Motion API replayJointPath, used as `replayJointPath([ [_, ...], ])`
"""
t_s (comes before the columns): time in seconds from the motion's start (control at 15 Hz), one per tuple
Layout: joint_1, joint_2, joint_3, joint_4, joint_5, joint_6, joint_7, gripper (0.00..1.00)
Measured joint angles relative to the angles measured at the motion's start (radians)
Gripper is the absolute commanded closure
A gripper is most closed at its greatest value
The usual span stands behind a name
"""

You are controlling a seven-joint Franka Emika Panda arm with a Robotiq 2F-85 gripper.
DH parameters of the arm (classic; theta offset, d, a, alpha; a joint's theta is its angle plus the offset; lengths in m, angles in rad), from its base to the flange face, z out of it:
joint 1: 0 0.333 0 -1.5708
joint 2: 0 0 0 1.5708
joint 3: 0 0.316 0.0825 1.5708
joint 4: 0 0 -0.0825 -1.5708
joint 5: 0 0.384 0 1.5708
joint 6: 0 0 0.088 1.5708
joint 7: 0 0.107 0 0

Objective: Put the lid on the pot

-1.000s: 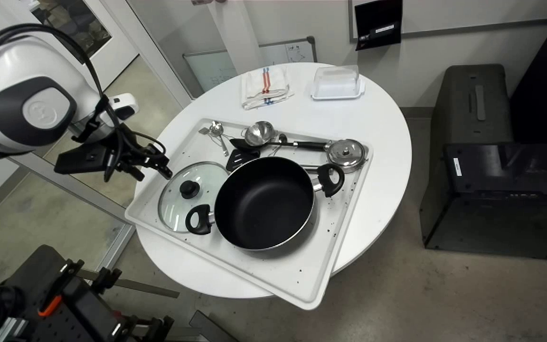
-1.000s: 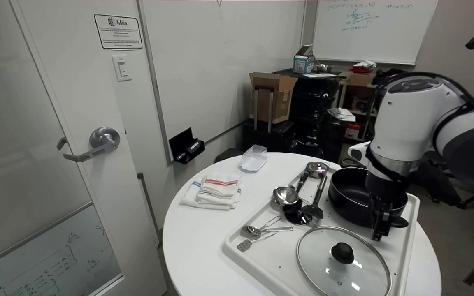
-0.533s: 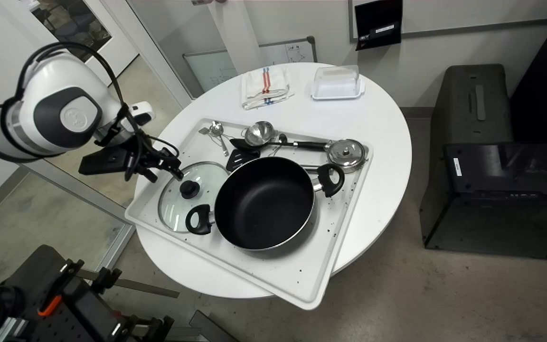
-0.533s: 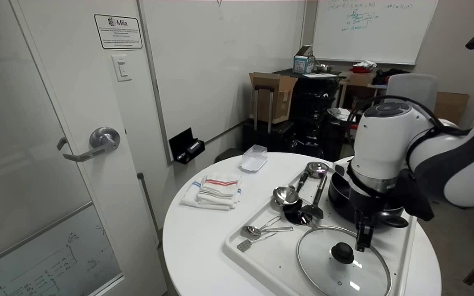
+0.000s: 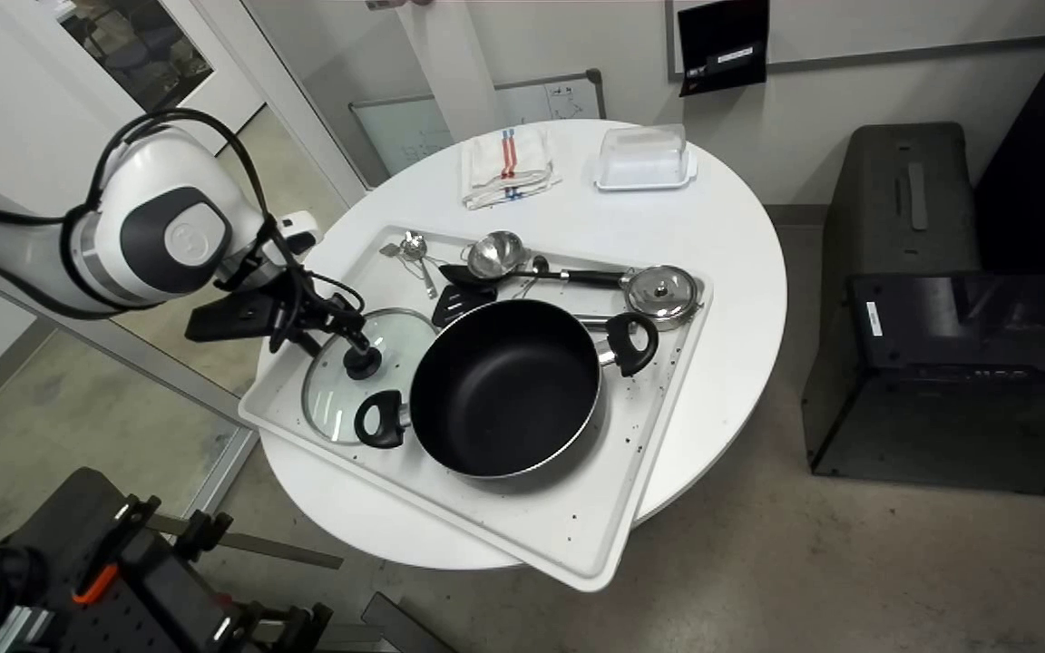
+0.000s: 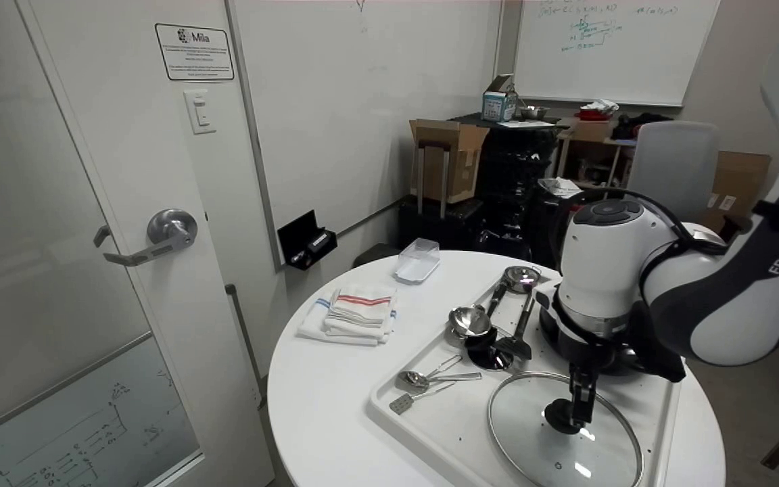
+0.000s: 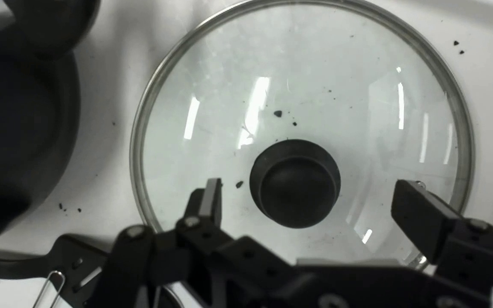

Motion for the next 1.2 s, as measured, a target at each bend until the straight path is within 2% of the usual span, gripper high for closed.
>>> replayJointPath([
  [0.67, -0.004, 0.092, -0.001, 0.074, 0.022, 0.000, 0.001, 0.00],
  [0.73, -0.004, 0.099, -0.001, 0.079, 0.022, 0.000, 0.001, 0.25],
  [0.87, -0.004, 0.111, -0.001, 0.088, 0.023, 0.000, 0.001, 0.32],
  [1.13, -0.004, 0.125, 0.000, 0.101, 0.023, 0.000, 0.001, 0.64],
  [1.2, -0.004, 0.124, 0.001, 0.102, 0.023, 0.000, 0.001, 0.67],
])
